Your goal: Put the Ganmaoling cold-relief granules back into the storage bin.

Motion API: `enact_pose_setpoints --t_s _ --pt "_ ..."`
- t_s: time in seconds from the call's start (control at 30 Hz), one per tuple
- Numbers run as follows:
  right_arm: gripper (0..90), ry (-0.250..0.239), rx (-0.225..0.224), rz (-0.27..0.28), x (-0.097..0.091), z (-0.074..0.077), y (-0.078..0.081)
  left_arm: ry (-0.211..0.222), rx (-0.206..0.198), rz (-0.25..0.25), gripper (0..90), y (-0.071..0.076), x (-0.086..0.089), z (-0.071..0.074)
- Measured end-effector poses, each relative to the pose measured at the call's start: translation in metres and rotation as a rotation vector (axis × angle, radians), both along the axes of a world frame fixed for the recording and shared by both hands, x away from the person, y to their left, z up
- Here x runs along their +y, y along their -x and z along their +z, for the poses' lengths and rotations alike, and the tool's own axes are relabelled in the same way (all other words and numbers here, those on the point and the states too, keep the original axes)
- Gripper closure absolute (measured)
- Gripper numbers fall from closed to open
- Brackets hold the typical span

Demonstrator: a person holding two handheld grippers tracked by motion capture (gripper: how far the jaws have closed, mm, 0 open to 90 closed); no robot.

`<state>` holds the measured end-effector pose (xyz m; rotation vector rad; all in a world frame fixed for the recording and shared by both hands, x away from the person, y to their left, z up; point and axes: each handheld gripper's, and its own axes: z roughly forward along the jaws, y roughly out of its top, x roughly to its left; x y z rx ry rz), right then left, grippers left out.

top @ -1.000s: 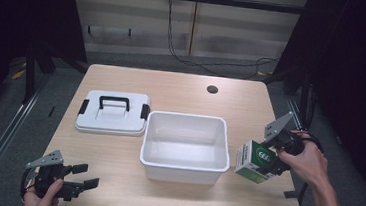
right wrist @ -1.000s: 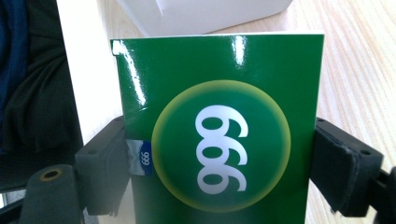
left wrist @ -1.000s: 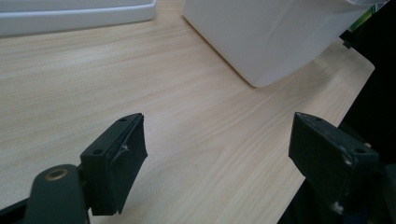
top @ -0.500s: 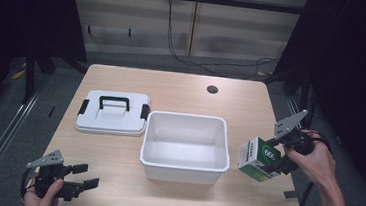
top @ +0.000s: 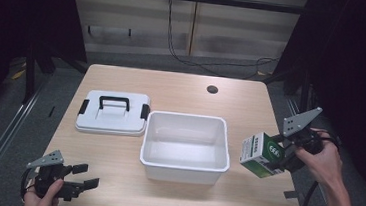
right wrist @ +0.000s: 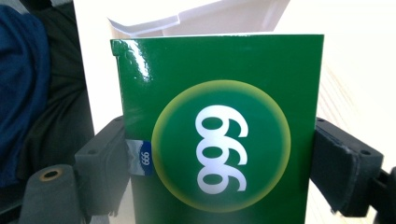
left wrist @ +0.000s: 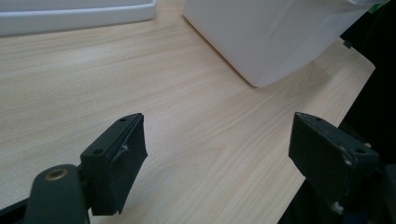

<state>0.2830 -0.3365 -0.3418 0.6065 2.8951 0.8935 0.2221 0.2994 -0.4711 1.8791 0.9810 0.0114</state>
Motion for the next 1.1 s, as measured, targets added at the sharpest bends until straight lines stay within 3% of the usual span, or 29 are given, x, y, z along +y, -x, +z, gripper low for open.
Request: enact_pose_setpoints --t_s 0.6,1.1 --pt "15.9 -0.076 -0.085 -0.035 -0.004 0.024 0.004 -0.005 0.0 -0.002 19.0 0.0 0.0 0.0" --pt "16.0 -0.089 -0.135 -0.009 0.016 0.05 -0.002 -0.002 0.0 -0.001 19.0 0.0 0.0 0.0"
